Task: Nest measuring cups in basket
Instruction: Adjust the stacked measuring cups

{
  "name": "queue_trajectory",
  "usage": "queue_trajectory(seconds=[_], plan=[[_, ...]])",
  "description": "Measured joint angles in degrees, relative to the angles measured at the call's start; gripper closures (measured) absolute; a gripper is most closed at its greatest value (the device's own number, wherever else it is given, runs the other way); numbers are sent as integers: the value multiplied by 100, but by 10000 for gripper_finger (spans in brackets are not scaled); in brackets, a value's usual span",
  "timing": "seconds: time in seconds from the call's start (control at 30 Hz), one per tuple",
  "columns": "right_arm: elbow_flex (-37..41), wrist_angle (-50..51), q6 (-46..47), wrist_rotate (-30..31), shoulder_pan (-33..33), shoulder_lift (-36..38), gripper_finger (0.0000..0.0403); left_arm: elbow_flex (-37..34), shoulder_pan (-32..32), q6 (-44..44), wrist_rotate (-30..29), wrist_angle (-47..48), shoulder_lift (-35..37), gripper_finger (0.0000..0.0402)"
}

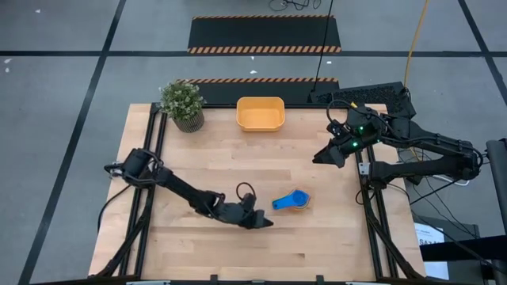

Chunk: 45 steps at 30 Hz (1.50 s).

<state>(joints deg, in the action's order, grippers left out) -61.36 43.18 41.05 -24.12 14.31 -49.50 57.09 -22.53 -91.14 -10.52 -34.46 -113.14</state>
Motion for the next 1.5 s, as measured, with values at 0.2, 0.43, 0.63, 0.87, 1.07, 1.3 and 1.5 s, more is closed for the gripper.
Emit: queue_trajectory(seconds=[0.2, 0.43, 0.63, 0.87, 1.07, 1.3, 1.5], plan=[[0, -2, -19, 4, 0, 0, 218, 236, 151, -205, -355, 730, -26, 320], [0, -4, 20, 20, 0, 0, 218, 528, 524, 88, -161, 1055, -20, 321], [0, -4, 44, 24, 2, 0, 218, 523, 577, 38, 344, 1278, -24, 321], [0, -11, 47, 31, 2, -2, 218, 525, 433, -34, 343, 1203, -288, 321], [0, -32, 88, 37, 2, -7, 218, 766, 388, -132, 340, 895, -724, 321], [0, -24, 132, 52, 2, -7, 218, 847, 581, 114, 271, 1103, -765, 321], [0, -2, 134, 51, 2, -7, 218, 849, 676, 158, 396, 1214, -756, 321]])
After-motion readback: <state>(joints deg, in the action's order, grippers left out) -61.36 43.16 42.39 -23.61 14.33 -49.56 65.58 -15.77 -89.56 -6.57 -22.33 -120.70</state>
